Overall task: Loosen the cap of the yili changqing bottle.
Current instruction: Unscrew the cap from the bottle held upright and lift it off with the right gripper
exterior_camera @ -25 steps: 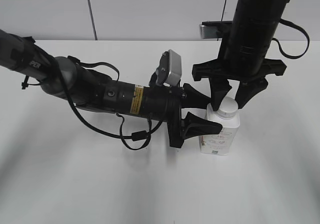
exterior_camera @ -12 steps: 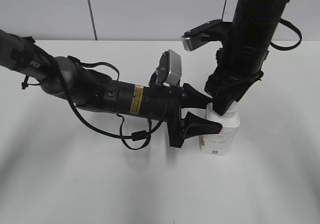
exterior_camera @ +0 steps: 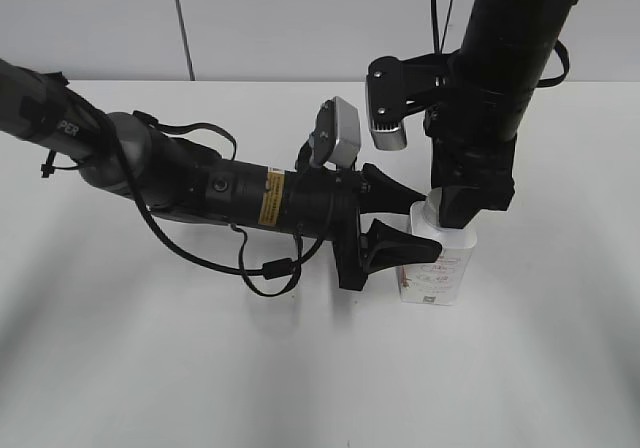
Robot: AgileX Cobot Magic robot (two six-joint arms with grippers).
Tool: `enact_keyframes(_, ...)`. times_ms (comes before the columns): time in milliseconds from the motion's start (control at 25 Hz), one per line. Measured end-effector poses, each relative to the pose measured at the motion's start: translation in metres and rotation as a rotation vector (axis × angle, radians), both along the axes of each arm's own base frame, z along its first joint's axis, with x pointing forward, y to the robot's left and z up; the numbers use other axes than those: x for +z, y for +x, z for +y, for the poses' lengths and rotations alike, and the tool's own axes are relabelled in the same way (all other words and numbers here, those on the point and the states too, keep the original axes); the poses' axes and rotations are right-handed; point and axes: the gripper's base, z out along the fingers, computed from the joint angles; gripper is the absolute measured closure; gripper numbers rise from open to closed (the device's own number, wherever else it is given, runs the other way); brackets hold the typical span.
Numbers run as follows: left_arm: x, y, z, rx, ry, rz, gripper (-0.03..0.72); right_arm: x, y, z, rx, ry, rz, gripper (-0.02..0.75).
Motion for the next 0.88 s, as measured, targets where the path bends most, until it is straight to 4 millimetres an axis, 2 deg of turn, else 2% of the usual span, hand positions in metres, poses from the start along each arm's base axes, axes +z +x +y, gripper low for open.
enact_keyframes(320, 0.000, 0.000, 0.000, 0.002, 0.000, 0.000, 0.253, 0.000, 0.000, 0.000, -0.009, 0.000, 0.002, 0.338)
enact_keyframes(520, 0.000, -0.001, -0.001, -0.002, -0.001, -0.002, 0.253, 0.008, 0.000, 0.001, -0.105, 0.016, 0.010, 0.192)
enact_keyframes(600, 0.000, -0.001, -0.001, -0.003, 0.000, -0.003, 0.253, 0.014, -0.002, 0.000, -0.128, 0.015, 0.019, 0.170)
enact_keyframes(760, 0.000, -0.001, -0.001, -0.004, 0.000, -0.003, 0.253, 0.029, -0.008, -0.003, -0.226, 0.029, 0.016, 0.163)
enact_keyframes(880, 0.000, -0.001, -0.001, -0.004, -0.001, -0.004, 0.253, 0.038, -0.011, -0.004, -0.418, 0.049, 0.024, 0.163)
